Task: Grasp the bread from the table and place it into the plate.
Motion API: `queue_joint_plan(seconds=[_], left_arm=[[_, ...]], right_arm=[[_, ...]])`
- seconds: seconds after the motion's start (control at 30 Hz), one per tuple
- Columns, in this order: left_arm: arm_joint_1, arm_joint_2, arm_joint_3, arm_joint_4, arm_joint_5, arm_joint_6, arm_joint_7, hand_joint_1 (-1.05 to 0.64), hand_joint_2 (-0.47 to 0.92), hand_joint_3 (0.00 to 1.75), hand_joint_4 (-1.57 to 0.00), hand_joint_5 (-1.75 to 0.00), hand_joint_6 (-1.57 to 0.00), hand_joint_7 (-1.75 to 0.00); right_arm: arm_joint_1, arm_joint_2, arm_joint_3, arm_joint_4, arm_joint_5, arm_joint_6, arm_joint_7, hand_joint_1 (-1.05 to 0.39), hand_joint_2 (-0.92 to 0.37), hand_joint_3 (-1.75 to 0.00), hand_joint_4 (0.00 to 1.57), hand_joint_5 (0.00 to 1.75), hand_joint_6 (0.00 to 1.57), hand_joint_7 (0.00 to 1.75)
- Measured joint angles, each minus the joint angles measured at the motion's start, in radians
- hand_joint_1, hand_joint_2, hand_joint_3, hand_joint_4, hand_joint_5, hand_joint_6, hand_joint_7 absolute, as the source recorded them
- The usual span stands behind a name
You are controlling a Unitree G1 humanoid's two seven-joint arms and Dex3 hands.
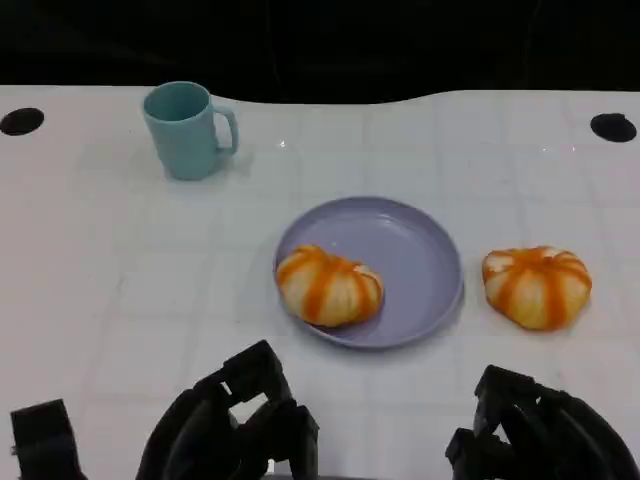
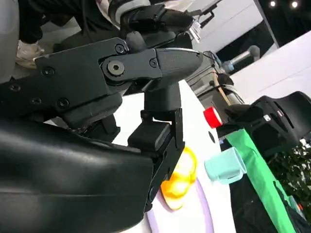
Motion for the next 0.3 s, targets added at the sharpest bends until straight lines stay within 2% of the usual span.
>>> queue_joint_plan(seconds=[0.3], left_arm=[[-0.002, -0.001, 0.011, 0.007, 0.000, 0.001, -0.018, -0.62, 0.92, 0.27, -0.91, -1.75, -0.63, -1.75]], right_arm=[[-0.001, 0.000, -0.002, 0.008, -0.001, -0.011, 0.001, -0.74, -0.92, -0.24, 0.89, 1.61, 0.78, 1.44]])
